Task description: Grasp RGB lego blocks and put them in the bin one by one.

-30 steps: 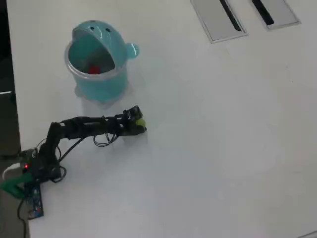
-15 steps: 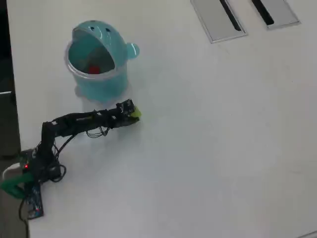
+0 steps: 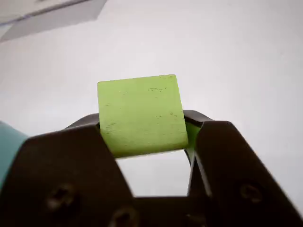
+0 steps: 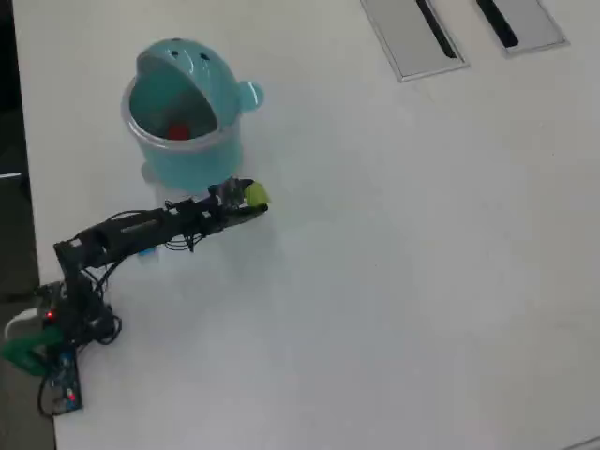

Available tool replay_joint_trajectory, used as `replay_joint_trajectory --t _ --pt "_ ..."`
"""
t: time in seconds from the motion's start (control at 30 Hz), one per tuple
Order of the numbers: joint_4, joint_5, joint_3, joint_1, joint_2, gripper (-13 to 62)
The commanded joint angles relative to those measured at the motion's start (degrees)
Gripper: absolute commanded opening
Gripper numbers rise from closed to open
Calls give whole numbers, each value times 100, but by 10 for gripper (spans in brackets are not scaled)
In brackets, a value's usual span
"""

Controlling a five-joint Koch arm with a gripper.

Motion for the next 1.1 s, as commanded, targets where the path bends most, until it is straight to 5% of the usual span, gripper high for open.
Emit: replay_joint_trajectory --t 0.0,0.57,1.07 --pt "-202 0 -299 -44 536 96" --pt "914 114 -650 -378 2373 94" --pt "1723 18 -1371 -1934 3041 94"
